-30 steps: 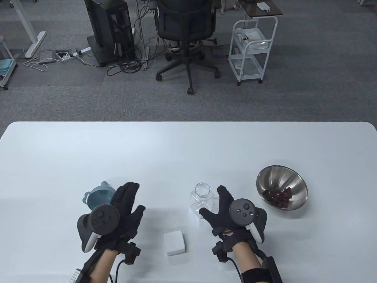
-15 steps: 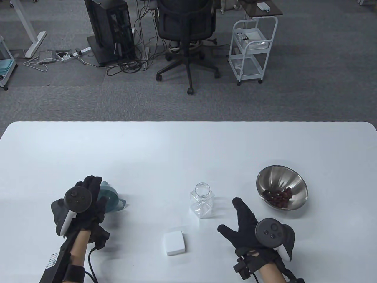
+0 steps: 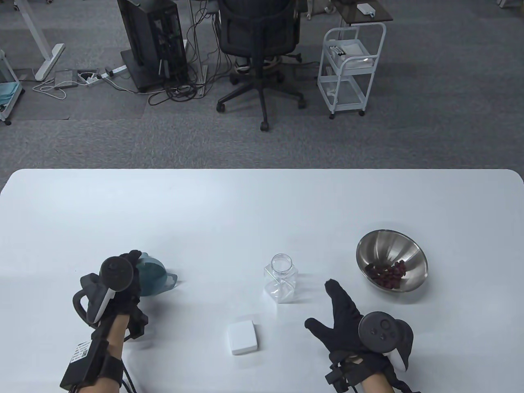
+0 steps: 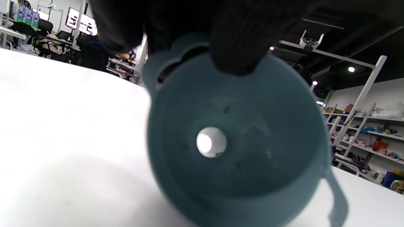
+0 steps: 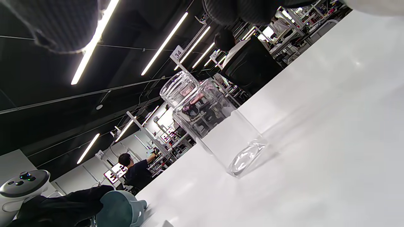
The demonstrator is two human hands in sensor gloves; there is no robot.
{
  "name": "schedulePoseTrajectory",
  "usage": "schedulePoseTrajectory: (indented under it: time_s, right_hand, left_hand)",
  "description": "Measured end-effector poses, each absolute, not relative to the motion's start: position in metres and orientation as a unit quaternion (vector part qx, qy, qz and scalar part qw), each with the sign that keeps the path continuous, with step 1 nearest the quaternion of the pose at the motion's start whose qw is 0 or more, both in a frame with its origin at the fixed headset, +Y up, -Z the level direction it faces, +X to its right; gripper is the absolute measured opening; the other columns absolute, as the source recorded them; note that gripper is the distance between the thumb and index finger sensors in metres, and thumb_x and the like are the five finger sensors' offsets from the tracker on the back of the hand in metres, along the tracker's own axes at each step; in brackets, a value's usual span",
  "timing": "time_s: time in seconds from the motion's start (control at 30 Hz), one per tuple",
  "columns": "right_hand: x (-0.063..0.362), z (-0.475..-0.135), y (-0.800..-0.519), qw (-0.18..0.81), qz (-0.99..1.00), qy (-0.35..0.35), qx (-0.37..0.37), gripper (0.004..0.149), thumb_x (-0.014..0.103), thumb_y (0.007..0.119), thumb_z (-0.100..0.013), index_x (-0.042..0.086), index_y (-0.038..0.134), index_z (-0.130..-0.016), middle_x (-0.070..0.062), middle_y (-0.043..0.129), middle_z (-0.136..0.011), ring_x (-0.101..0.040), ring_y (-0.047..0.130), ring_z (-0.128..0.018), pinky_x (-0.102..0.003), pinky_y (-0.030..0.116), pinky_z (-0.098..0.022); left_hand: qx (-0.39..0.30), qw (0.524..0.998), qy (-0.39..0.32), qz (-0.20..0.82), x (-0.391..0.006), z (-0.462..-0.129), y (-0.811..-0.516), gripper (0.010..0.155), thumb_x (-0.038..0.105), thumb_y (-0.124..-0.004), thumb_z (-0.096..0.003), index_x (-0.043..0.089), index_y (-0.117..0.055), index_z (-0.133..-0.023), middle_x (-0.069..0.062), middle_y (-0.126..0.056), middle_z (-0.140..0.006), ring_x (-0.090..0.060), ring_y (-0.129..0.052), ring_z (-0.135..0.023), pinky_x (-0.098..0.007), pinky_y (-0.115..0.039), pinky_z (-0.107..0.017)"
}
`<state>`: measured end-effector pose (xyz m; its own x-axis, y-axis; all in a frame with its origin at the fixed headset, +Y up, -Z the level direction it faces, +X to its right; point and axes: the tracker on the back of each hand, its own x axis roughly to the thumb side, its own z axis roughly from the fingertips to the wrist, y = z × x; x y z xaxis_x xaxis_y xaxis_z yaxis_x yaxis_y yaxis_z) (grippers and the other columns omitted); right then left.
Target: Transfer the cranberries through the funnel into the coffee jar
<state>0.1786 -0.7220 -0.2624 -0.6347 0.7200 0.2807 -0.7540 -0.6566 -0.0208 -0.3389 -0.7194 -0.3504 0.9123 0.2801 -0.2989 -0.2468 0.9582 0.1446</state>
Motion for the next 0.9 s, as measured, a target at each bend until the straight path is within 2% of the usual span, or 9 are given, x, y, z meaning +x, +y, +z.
schedulePoseTrajectory:
  time_s: [0.27,0.53,0.73,0.9]
  right_hand:
    - [0.181,-0.263,-0.723,0.412,0.901,-0.069,0.119,0.097,0.060,0.082,-0.043,0.002,0.036,-0.106,-0.024,0.050,-0.112,-0.052,0.057,-0.101,-0.060,0.053,-0.069]
    - [0.184,-0.262,-0.722,0.419,0.897,-0.077,0.117,0.097,0.061,0.082,-0.043,0.002,0.036,-0.106,-0.024,0.050,-0.112,-0.052,0.057,-0.101,-0.060,0.054,-0.069]
    - [0.185,-0.261,-0.721,0.424,0.894,-0.081,0.117,0.097,0.061,0.082,-0.043,0.002,0.036,-0.105,-0.024,0.051,-0.112,-0.052,0.058,-0.101,-0.060,0.054,-0.069]
    - [0.186,-0.261,-0.721,0.431,0.891,-0.083,0.116,0.097,0.061,0.082,-0.043,0.002,0.036,-0.105,-0.025,0.051,-0.112,-0.052,0.058,-0.101,-0.060,0.054,-0.069]
  left_hand:
    - [0.083,0.974,0.174,0.115,-0.332,-0.349,-0.714,0.046,0.031,-0.081,-0.0525,0.031,-0.078,-0.098,0.001,-0.088,-0.101,-0.024,-0.102,-0.080,-0.042,-0.081,-0.064]
    - [0.096,0.975,0.156,0.121,-0.319,-0.344,-0.688,0.046,0.032,-0.080,-0.0526,0.018,-0.081,-0.097,-0.011,-0.098,-0.086,-0.022,-0.111,-0.053,-0.038,-0.088,-0.049]
    - [0.100,0.966,0.151,0.185,-0.310,-0.337,-0.662,0.046,0.036,-0.081,-0.0518,0.014,-0.087,-0.091,-0.012,-0.105,-0.071,-0.016,-0.112,-0.034,-0.034,-0.092,-0.036]
    - [0.085,0.955,0.143,0.246,-0.299,-0.335,-0.639,0.045,0.038,-0.083,-0.0514,0.014,-0.091,-0.088,-0.011,-0.107,-0.065,-0.014,-0.111,-0.027,-0.032,-0.093,-0.032]
